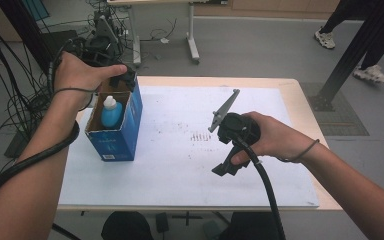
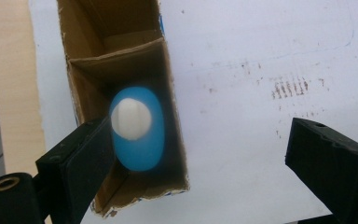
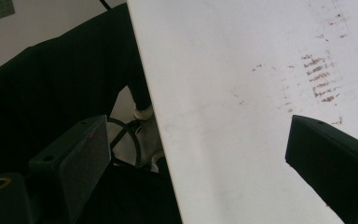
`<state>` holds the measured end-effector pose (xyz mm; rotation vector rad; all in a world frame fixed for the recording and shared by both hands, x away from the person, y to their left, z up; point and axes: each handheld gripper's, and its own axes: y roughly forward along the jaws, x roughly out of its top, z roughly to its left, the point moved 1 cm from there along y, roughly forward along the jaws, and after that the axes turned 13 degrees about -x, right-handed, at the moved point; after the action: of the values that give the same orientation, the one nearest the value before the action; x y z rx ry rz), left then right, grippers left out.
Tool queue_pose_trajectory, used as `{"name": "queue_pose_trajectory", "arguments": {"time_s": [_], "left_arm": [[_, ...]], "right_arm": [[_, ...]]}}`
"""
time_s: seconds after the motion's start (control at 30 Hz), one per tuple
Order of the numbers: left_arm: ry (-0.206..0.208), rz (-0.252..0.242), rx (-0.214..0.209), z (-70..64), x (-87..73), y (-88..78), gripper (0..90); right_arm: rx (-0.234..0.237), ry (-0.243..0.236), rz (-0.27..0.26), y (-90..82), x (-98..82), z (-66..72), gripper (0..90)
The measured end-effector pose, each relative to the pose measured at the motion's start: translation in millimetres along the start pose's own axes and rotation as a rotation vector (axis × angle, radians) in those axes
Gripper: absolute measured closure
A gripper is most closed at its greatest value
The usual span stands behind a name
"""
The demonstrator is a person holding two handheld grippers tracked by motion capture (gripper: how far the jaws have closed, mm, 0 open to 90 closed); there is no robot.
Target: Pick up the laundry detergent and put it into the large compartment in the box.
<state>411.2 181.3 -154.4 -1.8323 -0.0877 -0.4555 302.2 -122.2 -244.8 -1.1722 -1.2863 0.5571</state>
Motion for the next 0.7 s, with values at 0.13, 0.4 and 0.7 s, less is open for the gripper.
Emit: {"name": "queue_pose_trajectory", "arguments": {"time_s": [0.13, 0.4, 0.7], "left_arm": [[0.027, 0.001, -0.014, -9.7, -2.0, -4.8, 8.6], [0.11, 0.037, -0.057, -37.9, -4.7, -8.5, 8.8], [0.17, 0.064, -0.079, -60.9, -5.5, -2.1, 8.8]], "right_arm": [[0.003, 0.004, 0.006, 0.6, -0.1, 0.0, 6.3], [0.003, 0.007, 0.005, -1.2, 1.4, 0.8, 6.3], [0.0, 0.013, 0.008, -1.0, 1.0, -0.5, 6.3]]}}
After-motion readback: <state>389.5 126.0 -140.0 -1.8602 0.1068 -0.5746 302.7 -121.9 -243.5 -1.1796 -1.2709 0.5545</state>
